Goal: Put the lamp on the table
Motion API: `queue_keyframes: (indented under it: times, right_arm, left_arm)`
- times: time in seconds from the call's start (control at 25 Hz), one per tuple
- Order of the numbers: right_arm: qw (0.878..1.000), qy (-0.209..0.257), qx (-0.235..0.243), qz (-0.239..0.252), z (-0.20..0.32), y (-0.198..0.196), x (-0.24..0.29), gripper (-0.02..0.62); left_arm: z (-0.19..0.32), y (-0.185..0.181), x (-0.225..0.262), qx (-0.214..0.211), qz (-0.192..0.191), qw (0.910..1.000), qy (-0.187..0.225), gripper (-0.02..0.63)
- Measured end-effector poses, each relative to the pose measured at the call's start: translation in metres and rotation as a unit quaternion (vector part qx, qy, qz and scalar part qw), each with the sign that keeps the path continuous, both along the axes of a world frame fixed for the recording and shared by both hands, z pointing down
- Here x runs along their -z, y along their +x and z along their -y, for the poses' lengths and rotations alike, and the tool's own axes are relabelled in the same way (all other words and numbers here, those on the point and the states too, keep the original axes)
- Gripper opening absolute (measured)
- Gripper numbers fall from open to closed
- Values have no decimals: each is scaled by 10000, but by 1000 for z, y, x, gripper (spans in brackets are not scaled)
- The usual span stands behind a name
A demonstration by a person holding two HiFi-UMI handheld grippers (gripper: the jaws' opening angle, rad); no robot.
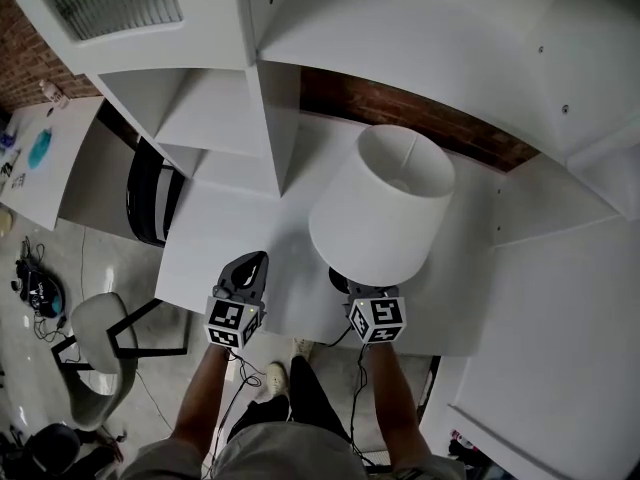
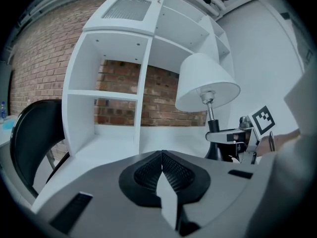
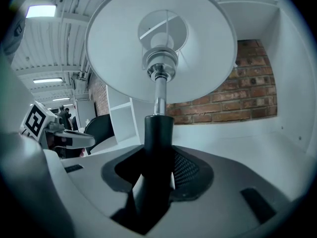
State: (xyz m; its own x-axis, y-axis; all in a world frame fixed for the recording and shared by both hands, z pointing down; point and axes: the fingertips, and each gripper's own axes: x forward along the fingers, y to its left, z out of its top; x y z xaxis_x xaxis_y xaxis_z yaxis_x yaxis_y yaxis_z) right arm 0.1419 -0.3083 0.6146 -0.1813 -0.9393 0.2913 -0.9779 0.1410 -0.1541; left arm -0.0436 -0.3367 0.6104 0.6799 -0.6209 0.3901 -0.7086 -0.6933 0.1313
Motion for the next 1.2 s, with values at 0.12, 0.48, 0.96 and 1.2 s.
queue_keyframes:
  times: [0.12,0.48,0.96,1.2]
  right_arm:
    - [10000,-79,-26,38,7,5,-14,166]
    - [9995,-293,6,88,24,11,-50,166]
    - [9994,-319,104,-65,29,8,-65,166]
    - [9995,-329,14,-32,28,9,-65,166]
  left_arm:
    - [8,6,-8,-8,43,10000,-25,5]
    - [20,17,-25,14,69,9999,-133,5]
    - [23,19,-41,68,130,9994,-301,5]
    - [15,19,-44,59,163,9994,-315,5]
